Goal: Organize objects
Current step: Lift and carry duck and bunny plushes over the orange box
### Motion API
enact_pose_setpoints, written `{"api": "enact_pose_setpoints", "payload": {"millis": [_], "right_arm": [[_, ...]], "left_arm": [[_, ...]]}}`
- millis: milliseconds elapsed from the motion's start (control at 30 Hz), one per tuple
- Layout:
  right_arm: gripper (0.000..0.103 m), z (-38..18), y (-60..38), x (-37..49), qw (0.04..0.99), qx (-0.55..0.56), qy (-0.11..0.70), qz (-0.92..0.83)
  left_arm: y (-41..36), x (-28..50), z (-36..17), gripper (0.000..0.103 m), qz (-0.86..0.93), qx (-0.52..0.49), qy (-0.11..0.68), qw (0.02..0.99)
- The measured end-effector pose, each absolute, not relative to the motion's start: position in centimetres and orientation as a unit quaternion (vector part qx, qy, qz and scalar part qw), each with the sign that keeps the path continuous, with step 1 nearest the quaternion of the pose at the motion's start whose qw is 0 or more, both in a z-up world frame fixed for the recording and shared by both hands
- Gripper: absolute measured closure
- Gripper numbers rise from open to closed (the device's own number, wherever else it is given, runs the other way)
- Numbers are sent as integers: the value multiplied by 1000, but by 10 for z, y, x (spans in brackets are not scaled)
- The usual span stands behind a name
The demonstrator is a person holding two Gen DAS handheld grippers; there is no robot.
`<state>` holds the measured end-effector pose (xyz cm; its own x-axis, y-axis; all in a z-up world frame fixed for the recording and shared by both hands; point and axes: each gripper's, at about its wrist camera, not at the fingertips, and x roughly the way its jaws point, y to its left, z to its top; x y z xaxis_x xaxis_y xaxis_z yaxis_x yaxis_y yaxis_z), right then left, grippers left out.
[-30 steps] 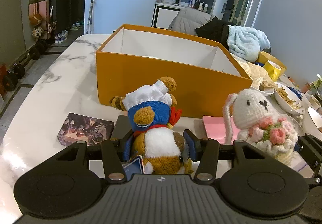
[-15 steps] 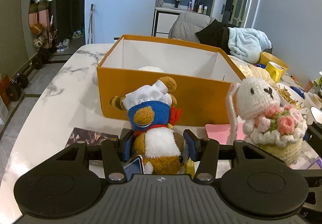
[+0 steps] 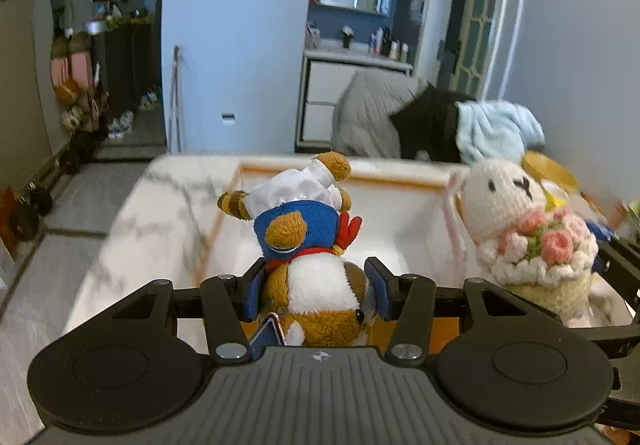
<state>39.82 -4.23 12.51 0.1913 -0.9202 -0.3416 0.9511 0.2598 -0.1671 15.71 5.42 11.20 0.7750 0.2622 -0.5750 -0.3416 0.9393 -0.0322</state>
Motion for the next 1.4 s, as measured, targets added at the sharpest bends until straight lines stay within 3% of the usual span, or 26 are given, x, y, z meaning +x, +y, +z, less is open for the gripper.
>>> {"api": "enact_pose_setpoints", "payload": {"millis": [200,500,867,1400], "right_arm": [[29,141,-113,390,766,74,196,-608],[29,107,-204,387,746,139,268,-594],[29,72,-268,403,726,192,387,-536],[29,57,-302,409,677,260,470,-503]], "left_arm": [[81,219,123,43,165,-81,308,934],[106,291,70,43,164,-91,392,901],[107,332,39,43,146,-68,466,870],[115,367,29,42,144,-73,505,848]]}}
